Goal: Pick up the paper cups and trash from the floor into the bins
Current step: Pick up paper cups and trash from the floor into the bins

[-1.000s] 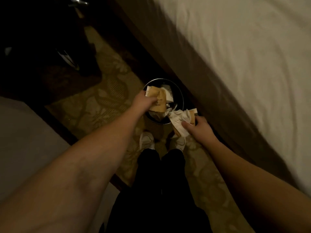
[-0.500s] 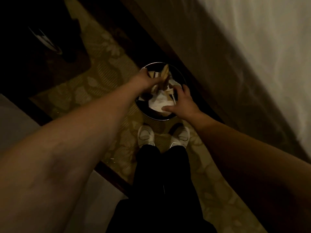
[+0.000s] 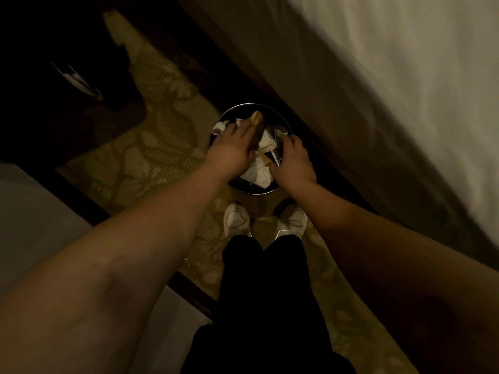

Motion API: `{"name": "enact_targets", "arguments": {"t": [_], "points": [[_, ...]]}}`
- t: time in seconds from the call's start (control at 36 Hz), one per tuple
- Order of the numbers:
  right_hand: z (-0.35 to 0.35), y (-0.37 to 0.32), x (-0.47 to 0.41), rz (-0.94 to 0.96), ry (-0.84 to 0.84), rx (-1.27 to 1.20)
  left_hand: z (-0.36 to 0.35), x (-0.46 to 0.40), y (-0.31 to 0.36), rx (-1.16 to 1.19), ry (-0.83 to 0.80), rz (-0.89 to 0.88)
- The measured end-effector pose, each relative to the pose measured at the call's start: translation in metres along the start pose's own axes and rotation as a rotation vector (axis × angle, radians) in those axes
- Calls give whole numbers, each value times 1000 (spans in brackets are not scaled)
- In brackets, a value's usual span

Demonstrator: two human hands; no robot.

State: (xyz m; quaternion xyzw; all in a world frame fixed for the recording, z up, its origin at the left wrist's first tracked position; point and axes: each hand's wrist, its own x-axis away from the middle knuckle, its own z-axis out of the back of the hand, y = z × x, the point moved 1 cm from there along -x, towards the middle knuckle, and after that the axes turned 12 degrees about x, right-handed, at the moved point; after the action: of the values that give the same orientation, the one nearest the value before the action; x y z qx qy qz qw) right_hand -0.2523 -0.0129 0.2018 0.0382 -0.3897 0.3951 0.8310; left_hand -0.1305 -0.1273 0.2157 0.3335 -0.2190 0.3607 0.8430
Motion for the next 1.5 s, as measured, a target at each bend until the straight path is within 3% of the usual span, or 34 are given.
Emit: {"name": "enact_targets", "arguments": {"t": [0.11, 0.19, 0.25, 0.36, 0.47, 0.58, 0.78, 1.14, 1.5], "points": [[3, 0, -12, 68, -120, -32, -5, -15, 3, -170, -239, 73], [8, -1, -12, 108, -192, -60, -1, -23, -5, -207, -276, 226], [14, -1, -9, 100, -169, -59, 6, -23, -9, -160, -245, 252], [30, 1, 4, 54, -167, -29, 24, -7, 0, -30, -68, 123], [50, 1, 31, 34, -180, 6, 48, 20, 10, 162, 16, 175], [79, -7, 71, 18, -205, 28, 81, 55, 21, 290, 34, 214], [148, -28, 161, -2, -156, 5, 158, 133, 65, 244, 2, 247], [277, -17, 334, -105, 1, -1, 270, 241, 211, 161, -53, -48], [327, 85, 492, -361, 309, -62, 282, 287, 405, -137, -96, -546]]}}
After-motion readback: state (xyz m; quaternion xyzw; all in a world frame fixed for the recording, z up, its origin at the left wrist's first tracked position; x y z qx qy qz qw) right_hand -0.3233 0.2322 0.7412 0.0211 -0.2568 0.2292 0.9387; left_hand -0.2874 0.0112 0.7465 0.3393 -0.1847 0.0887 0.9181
